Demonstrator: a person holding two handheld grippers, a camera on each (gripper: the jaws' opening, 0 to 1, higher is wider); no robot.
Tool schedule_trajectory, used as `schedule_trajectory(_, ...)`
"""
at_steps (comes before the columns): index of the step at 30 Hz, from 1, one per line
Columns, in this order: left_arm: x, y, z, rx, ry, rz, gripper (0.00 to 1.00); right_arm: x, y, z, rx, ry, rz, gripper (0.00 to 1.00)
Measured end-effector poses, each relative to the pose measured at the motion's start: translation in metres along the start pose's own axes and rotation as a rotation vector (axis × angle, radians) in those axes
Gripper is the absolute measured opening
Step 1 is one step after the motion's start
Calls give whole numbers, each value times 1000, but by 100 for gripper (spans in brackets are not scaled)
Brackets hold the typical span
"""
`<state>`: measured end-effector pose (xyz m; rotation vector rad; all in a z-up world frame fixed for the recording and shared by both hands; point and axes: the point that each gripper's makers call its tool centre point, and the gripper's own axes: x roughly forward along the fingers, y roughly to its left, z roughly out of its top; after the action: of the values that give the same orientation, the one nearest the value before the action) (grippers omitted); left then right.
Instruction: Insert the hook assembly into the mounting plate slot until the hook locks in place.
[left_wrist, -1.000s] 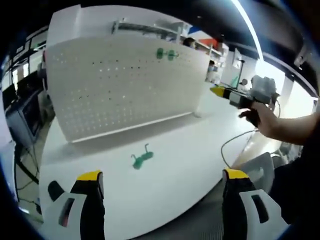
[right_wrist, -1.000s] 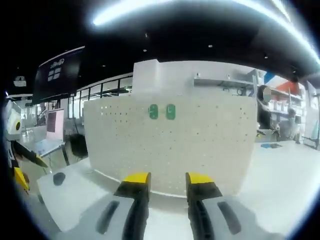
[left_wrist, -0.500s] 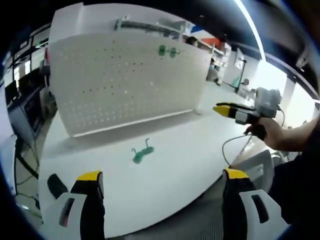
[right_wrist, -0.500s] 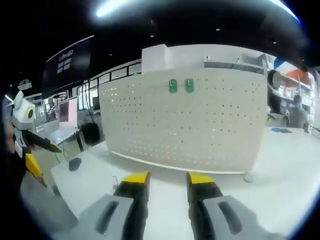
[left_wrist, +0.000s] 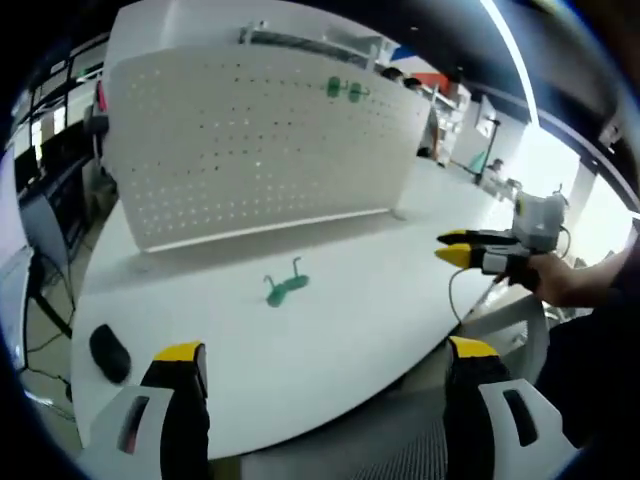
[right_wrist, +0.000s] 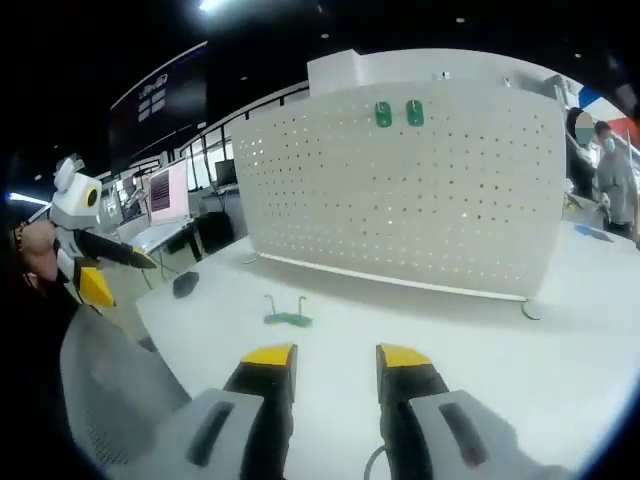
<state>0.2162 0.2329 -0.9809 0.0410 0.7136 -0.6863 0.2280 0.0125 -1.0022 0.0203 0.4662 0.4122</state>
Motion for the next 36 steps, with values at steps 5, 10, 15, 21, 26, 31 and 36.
schedule_trajectory(5,1,0,-4,0,14,1,100,3,20,-8,26,44,122,29)
schedule_trajectory(10,2,3,-9,-15,28,2,100,13,29,-17,20,100,186,28)
schedule_trajectory(15,3,6,-10,-29,36,9,100,30,38,-13,7,116,233,27)
schedule_trajectory(21,5,10,-8,-31,44,14,100,57,49,-13,-5,131,283,26)
schedule_trajectory(26,5,12,-8,-29,54,16,100,77,51,-15,2,157,311,25)
schedule_trajectory(31,6,15,-10,-35,63,21,100,99,57,-11,-4,157,325,24)
schedule_trajectory(36,7,18,-10,-40,68,26,100,127,61,-4,4,163,339,23)
